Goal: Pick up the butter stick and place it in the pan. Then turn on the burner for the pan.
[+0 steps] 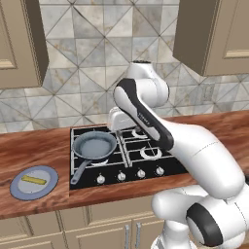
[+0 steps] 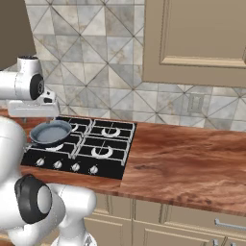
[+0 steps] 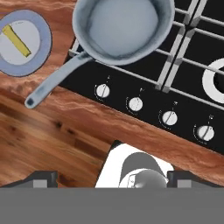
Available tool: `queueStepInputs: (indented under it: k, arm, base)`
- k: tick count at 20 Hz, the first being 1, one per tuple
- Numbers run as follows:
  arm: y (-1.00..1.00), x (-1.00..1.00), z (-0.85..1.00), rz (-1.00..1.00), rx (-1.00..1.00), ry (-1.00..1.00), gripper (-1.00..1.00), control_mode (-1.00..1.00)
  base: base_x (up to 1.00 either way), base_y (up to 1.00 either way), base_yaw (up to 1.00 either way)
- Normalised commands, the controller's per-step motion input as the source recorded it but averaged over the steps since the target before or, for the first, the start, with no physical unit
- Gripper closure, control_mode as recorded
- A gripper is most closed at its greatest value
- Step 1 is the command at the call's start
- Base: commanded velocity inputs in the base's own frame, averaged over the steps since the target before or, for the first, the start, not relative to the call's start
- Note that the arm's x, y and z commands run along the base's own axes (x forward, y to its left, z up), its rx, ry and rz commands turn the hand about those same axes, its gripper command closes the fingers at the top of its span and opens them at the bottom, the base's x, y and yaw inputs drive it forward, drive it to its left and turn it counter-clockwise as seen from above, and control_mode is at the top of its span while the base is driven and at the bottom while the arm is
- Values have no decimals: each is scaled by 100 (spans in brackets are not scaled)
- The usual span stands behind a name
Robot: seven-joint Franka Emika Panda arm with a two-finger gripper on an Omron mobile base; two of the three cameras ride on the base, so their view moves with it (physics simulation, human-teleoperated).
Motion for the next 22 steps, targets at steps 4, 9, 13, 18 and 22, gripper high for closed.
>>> queueStepInputs:
  k: [4,9,13,18,22]
  arm:
    - [44,0,-9,5,0,4,-100,-100]
    - [40,0,-8,6,0,5,-100,-100]
    - [43,1,-15,7,0,8,-100,-100]
    - [43,0,-21,8,0,7,-100,-100]
    - [44,0,-23,9,0,12,-100,-100]
  base:
    - [0,0,0]
    - [0,0,0]
    - [0,0,0]
    - [0,0,0]
    - [0,0,0]
